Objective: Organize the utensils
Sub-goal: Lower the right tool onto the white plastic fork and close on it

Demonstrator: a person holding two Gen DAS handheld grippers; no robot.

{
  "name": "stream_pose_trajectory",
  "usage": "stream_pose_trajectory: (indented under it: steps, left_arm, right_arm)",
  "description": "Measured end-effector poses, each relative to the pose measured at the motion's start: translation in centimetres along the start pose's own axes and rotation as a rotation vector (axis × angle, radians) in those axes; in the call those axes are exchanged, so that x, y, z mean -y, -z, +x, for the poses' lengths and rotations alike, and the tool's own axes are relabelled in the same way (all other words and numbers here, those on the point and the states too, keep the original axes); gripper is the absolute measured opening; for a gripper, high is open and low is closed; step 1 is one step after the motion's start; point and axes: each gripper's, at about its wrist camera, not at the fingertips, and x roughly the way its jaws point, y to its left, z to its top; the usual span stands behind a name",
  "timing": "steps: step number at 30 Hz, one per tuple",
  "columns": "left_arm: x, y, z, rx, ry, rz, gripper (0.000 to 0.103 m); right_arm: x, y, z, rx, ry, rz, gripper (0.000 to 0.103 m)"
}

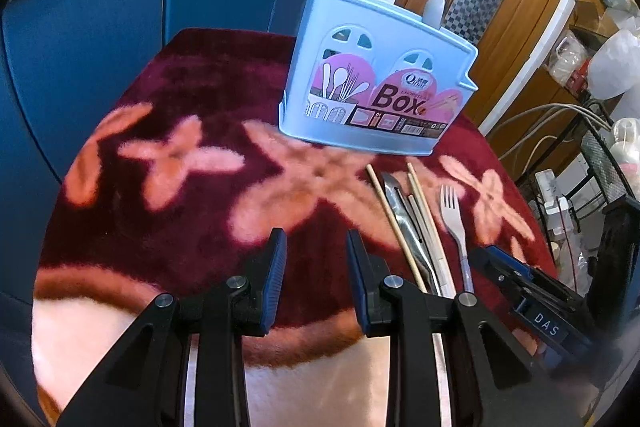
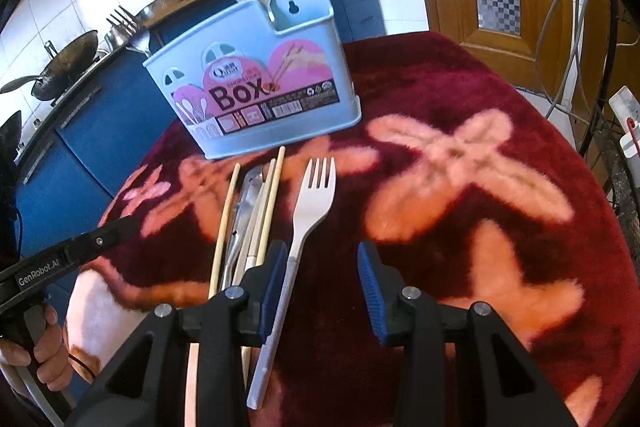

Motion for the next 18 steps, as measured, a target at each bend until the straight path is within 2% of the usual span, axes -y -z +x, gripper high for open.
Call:
stream_pose_trajectory:
  steps: [15, 18]
  left_arm:
    - [-0.3, -0.1, 0.6, -0.004, -0.008, -0.013, 0.03]
    - [-0.1, -0.1, 0.7, -0.009, -0.007, -0.007, 0.03]
  right_arm:
    - [-0.3, -0.1, 1.0, -0.001, 0.02, -0.021, 0.042]
    - [-0.6, -0.1, 1.2, 0.001, 0.037, -0.044, 0.037]
